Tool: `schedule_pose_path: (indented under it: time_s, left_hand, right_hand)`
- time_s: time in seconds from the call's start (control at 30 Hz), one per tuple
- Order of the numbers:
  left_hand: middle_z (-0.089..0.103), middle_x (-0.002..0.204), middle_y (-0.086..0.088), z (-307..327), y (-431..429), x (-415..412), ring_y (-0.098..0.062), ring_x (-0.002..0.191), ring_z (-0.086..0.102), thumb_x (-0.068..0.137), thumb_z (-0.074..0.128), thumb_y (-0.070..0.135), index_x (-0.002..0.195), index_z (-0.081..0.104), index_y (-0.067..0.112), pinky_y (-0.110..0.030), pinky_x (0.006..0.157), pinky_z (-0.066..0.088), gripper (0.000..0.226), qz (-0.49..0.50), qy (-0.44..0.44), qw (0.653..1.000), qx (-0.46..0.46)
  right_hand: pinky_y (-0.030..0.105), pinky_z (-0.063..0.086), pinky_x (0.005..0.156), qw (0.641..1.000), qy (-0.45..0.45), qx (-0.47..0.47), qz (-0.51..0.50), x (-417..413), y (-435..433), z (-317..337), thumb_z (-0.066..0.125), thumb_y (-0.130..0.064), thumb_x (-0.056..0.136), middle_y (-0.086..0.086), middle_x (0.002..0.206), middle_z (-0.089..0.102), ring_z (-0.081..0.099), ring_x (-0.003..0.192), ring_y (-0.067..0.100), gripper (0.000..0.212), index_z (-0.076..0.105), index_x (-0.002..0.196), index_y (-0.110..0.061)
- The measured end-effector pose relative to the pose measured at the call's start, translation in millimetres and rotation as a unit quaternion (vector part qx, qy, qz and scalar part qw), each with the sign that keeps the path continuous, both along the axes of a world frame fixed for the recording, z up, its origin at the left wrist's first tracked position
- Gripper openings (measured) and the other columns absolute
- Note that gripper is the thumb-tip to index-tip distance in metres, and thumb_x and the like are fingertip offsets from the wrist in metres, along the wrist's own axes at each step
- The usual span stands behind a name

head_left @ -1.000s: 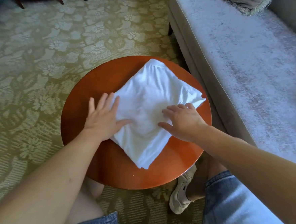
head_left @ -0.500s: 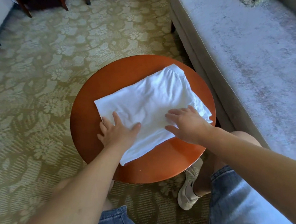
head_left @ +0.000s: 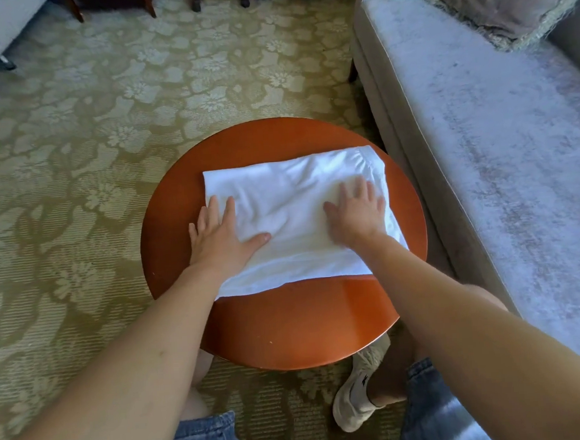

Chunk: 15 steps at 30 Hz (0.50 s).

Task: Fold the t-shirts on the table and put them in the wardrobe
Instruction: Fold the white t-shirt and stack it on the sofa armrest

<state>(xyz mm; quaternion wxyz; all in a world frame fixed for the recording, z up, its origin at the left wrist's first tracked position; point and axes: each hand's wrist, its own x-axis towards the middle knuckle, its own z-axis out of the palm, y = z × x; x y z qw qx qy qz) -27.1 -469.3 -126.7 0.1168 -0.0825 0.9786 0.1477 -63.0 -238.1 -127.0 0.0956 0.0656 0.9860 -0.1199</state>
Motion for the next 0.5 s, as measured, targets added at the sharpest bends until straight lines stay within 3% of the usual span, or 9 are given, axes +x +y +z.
schedule_pose_path:
  time_s: [0.13,0.23,0.33,0.5]
  left_hand:
    - [0.001,0.163,-0.004,-0.2,7.4,1.9,-0.027,0.148,0.008,0.076,0.061,0.073,0.156,0.007,0.029,-0.043,0.118,0.013,0.105,0.109,0.064,0.989,0.076]
    - [0.024,0.154,-0.006,-0.2,19.7,2.3,-0.029,0.138,0.025,0.08,0.06,0.069,0.153,0.016,0.028,-0.044,0.108,0.026,0.095,0.177,0.111,0.976,0.059]
    - [0.034,0.143,-0.005,-1.1,29.5,3.5,-0.027,0.13,0.03,0.083,0.056,0.067,0.154,0.017,0.026,-0.042,0.103,0.029,0.091,0.206,0.116,0.969,0.067]
    - [0.038,0.135,-0.006,-9.0,31.3,12.3,-0.027,0.123,0.033,0.083,0.053,0.071,0.153,0.019,0.024,-0.041,0.1,0.03,0.091,0.21,0.141,0.966,0.048]
  right_hand:
    - [0.055,0.007,0.118,0.992,0.082,-0.027,-0.088,17.8,12.2,-11.9,0.028,-0.051,0.1,0.014,0.163,0.003,-0.001,0.15,0.03,0.065,0.019,0.154,-0.016]
    - [0.051,0.011,0.118,0.985,0.09,-0.054,-0.136,24.9,13.0,-12.4,0.031,-0.05,0.1,0.014,0.163,-0.001,0.002,0.149,0.034,0.066,0.012,0.155,-0.019]
    - [0.049,0.02,0.114,0.982,0.094,-0.057,-0.153,25.4,15.0,-10.9,0.034,-0.05,0.099,0.015,0.161,0.006,0.018,0.143,0.035,0.068,0.01,0.155,-0.019]
    - [0.046,0.029,0.108,0.97,0.067,-0.107,-0.206,22.4,27.6,0.0,0.048,-0.045,0.096,0.01,0.153,0.029,0.029,0.135,0.034,0.078,0.002,0.156,-0.022]
